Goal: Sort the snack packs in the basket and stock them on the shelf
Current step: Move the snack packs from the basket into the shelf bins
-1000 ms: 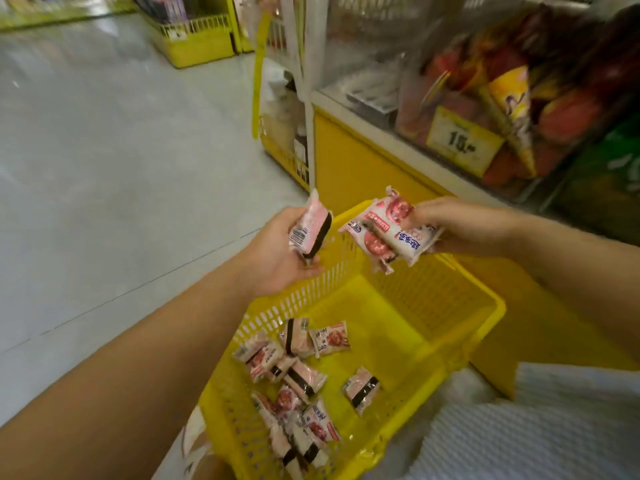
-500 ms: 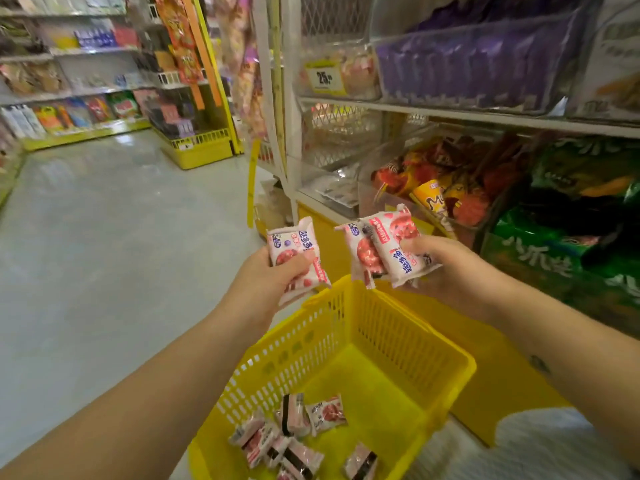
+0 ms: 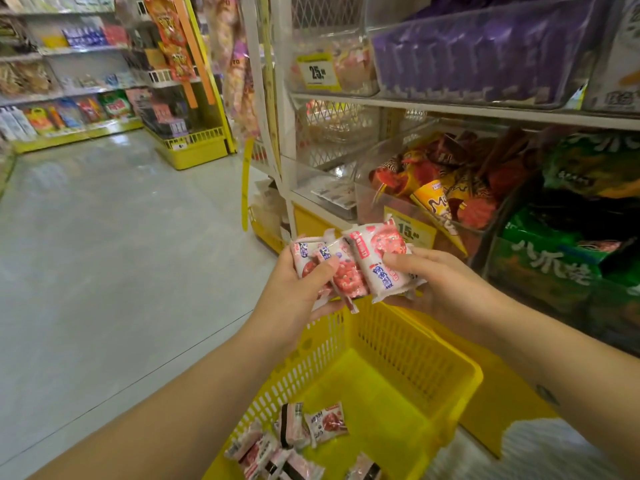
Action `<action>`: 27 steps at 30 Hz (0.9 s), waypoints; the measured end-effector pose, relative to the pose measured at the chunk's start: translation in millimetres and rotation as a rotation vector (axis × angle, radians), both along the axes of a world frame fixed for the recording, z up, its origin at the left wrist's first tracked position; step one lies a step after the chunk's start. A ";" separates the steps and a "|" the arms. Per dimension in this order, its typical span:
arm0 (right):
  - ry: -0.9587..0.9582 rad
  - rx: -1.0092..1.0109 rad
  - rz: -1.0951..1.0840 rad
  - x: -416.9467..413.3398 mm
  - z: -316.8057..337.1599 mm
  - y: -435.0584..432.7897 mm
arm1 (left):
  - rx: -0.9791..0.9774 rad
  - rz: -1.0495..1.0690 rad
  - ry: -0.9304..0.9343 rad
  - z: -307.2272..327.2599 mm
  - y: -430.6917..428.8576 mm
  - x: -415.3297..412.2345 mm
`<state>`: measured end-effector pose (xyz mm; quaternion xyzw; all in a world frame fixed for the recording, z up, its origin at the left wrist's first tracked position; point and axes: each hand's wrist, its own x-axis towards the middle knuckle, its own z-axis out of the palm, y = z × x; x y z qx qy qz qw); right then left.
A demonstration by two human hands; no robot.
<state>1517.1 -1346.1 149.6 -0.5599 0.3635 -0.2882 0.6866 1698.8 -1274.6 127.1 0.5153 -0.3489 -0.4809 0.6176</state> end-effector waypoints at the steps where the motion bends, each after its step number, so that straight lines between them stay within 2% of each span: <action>1: -0.014 0.023 -0.060 0.9 0.3 -0.9 | 0.000 0.011 0.022 -1.0 -1.2 2.3; 5: -0.128 0.125 -0.241 -1.4 5.8 -3.7 | -0.002 0.013 0.050 -4.5 -2.5 8.0; 9: -0.182 0.155 -0.154 3.9 5.6 7.5 | -0.041 0.001 0.001 -6.3 -0.8 1.6; 15: -0.255 0.094 -0.225 21.0 -6.7 26.7 | -0.074 0.039 -0.056 -12.4 -0.9 -19.7; 19: -0.227 0.064 -0.197 25.1 -9.2 28.8 | -0.056 0.051 0.002 -12.1 0.0 -22.2; 21: -0.180 0.025 -0.202 18.1 -1.7 17.7 | -0.003 0.056 0.071 -6.9 -1.1 -11.8; 23: -0.041 -0.123 -0.158 5.4 9.3 3.5 | 0.061 0.023 0.109 -0.3 -1.3 2.6; 25: 0.159 -0.319 0.010 -8.8 19.1 -5.9 | 0.127 -0.052 0.085 4.2 0.0 15.5; 27: 0.346 -0.426 0.255 -17.1 24.4 -6.6 | 0.184 -0.117 -0.034 5.6 1.6 24.2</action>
